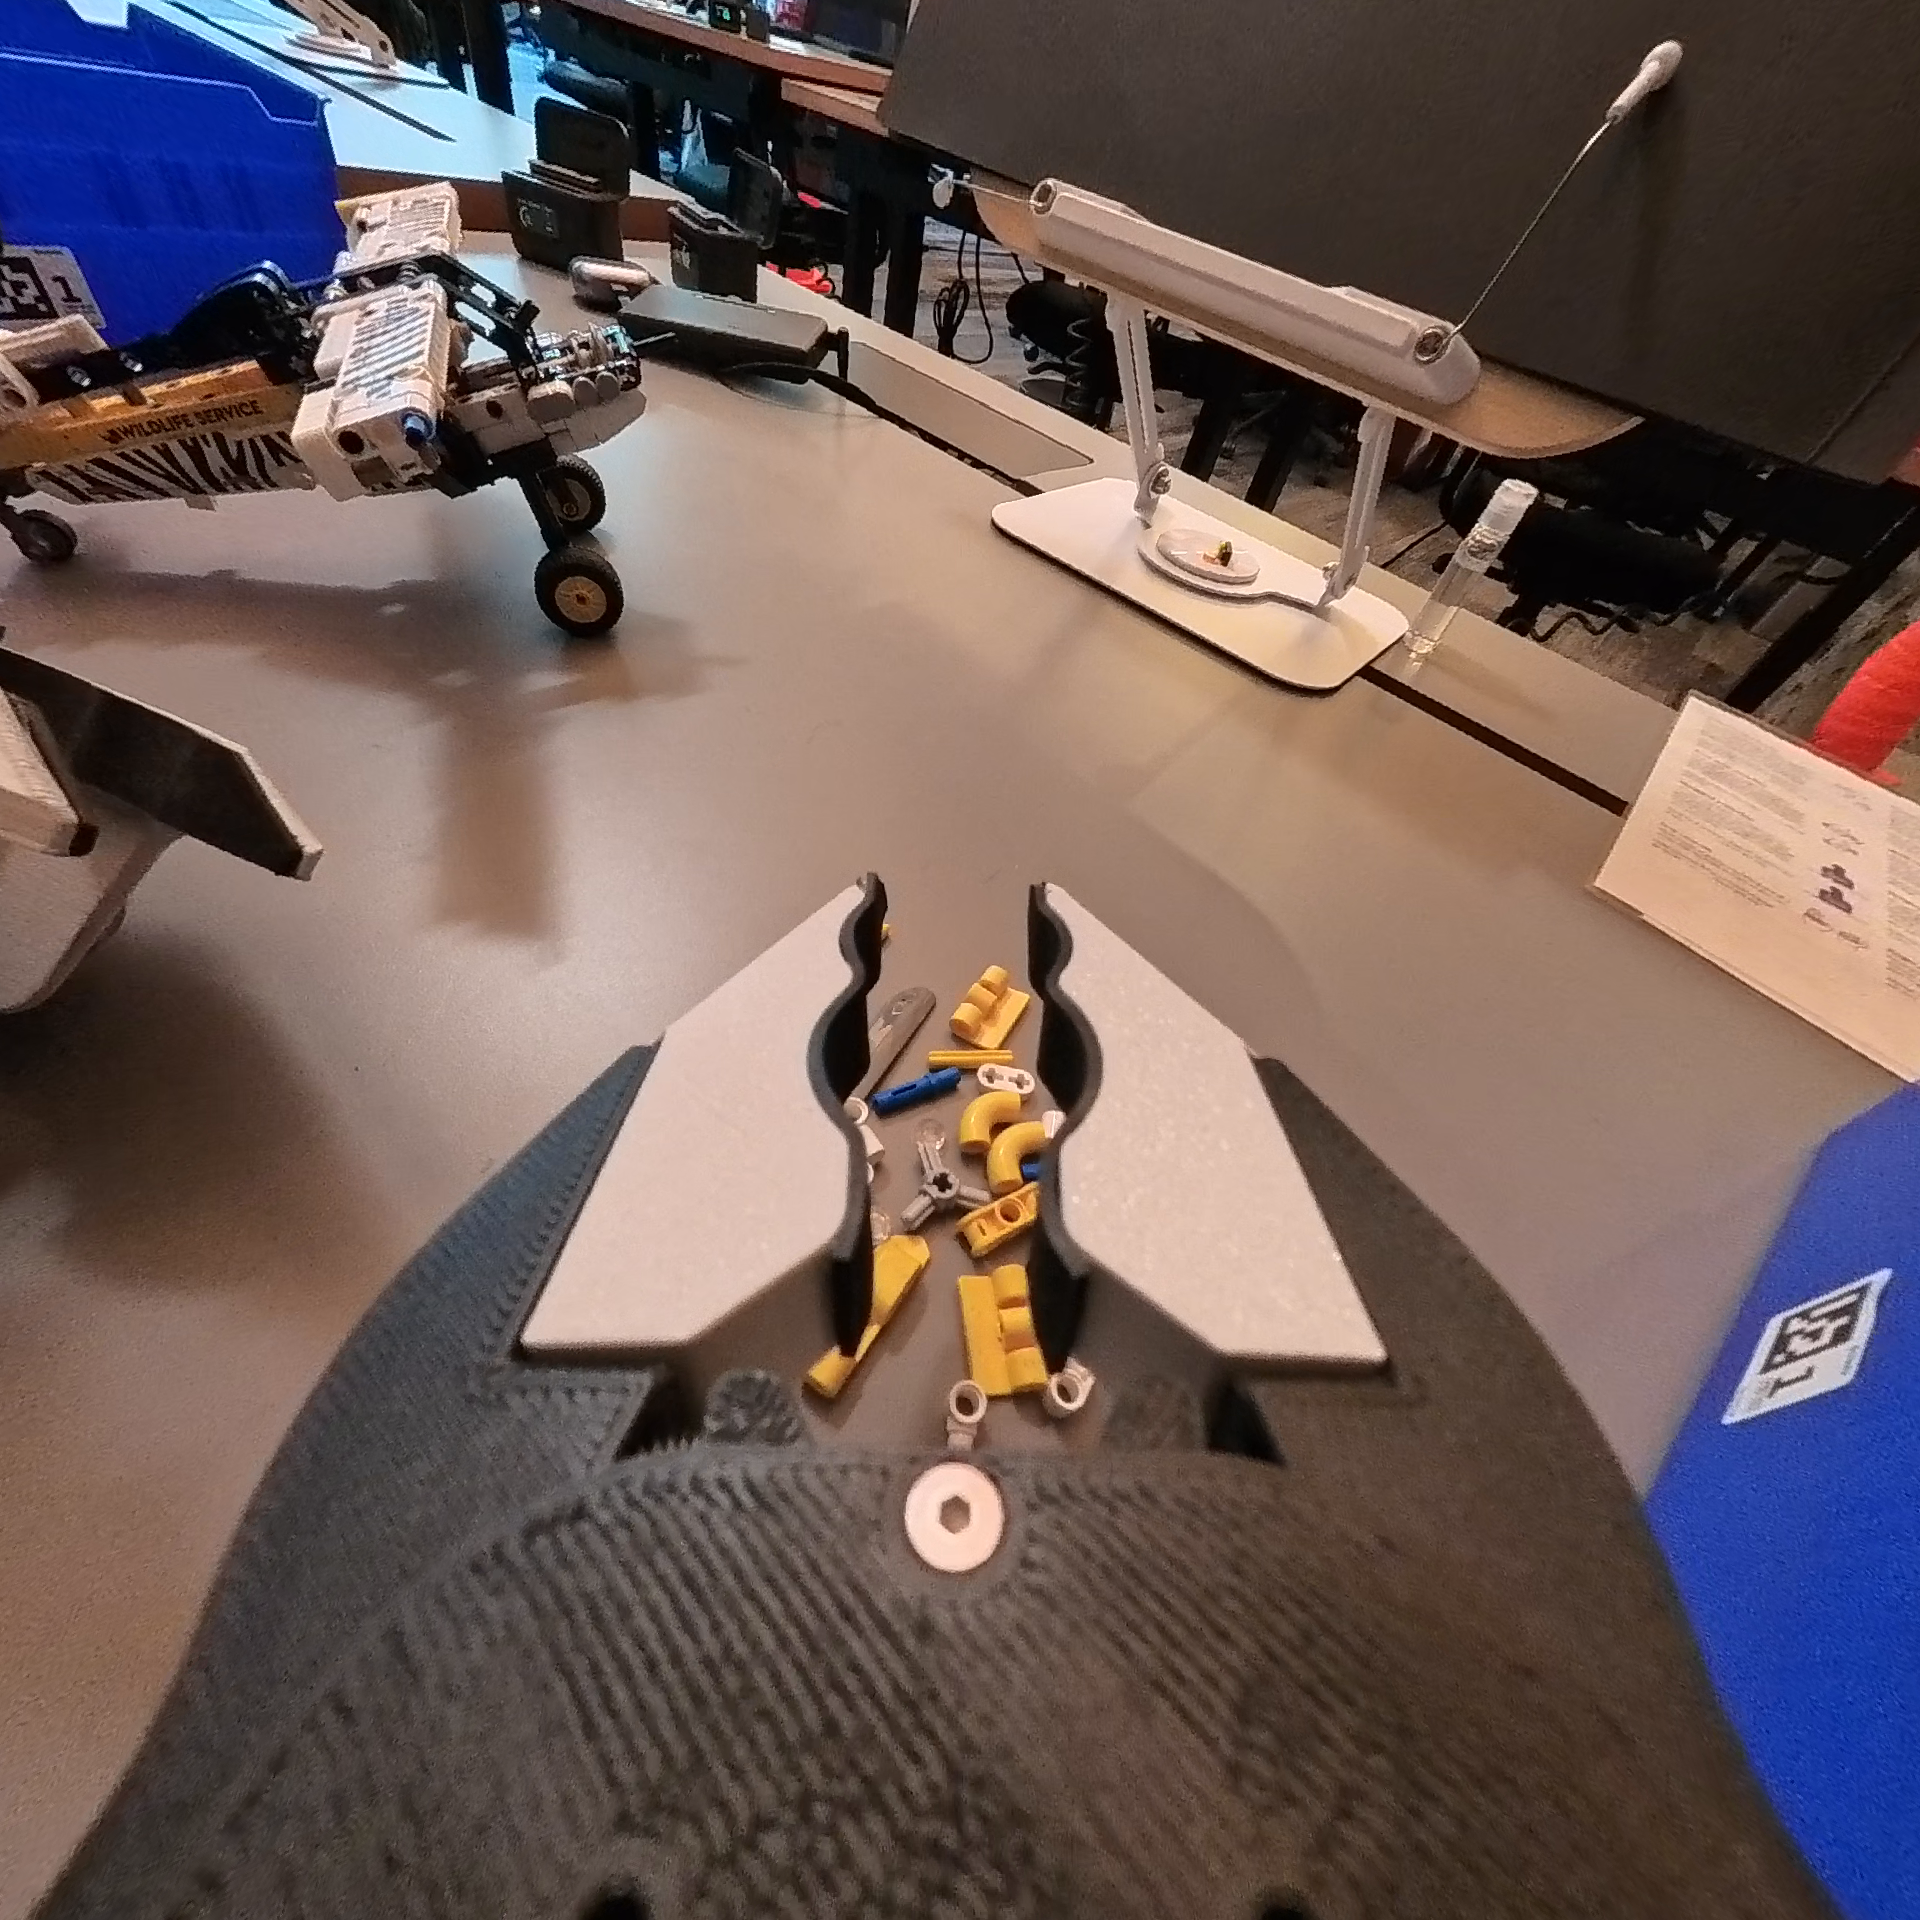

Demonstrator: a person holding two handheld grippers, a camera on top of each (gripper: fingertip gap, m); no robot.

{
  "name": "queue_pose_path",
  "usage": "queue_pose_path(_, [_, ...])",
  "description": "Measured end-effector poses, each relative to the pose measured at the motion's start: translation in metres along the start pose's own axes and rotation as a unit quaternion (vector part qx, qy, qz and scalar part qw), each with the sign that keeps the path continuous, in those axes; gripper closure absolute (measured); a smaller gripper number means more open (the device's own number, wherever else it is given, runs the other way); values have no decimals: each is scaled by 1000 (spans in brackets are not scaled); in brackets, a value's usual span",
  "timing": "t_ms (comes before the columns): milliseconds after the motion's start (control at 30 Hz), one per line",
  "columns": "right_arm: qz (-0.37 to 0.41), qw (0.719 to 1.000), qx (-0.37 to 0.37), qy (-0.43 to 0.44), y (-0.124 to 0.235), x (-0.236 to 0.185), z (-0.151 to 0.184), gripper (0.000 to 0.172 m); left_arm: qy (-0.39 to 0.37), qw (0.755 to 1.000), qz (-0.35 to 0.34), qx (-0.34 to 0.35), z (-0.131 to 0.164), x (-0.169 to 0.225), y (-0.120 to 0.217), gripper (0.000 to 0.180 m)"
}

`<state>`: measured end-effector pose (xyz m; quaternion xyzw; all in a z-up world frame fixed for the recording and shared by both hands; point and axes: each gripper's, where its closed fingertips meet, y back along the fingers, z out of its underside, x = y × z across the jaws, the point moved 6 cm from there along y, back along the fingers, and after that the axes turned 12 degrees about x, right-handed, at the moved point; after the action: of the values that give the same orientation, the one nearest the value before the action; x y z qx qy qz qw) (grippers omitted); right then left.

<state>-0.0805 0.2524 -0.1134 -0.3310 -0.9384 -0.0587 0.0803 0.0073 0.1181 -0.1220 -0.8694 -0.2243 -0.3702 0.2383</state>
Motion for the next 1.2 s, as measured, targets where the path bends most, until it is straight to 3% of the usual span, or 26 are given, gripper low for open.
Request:
queue_pose_path(233, [1, 1000, -1, 5, 0, -1, 0, 146, -9, 1000, -11, 6, 0, 0, 1, 159])
queue_pose_path(367, [3, 1000, 0, 7, 1, 0, 0, 146, -65, 996, -51, -24, 0, 4, 6, 160])
queue_pose_path(500, [2, 1000, 2, 4, 1, 0, -1, 146, -178, 978, -110, 0, -46, 22, 30, 155])
queue_pose_path(600, [1, 1000, 1, 7, 1, -1, -1, 146, -257, 948, -184, 37, -92, 31, 66, 147])
queue_pose_path(700, [0, 1000, -1, 11, 0, -3, 0, 146, -313, 901, -298, 34, -125, 21, 107, 137])
queue_pose_path(767, [0, 1000, -1, 13, 0, -3, 0, 146, -324, 865, -382, 3, -134, 5, 130, 129])
queue_pose_path(833, [-1, 1000, -3, 14, 0, -4, 0, 146, -296, 848, -436, -60, -132, -12, 144, 126])
queue_pose_path(967, [1, 1000, -7, 20, -1, -4, 1, 146, -317, 806, -486, -118, -139, -26, 147, 123])
queue_pose_path(1200, [2, 1000, 0, 18, 1, -3, -1, 146, -361, 745, -516, -218, -172, -30, 135, 125])
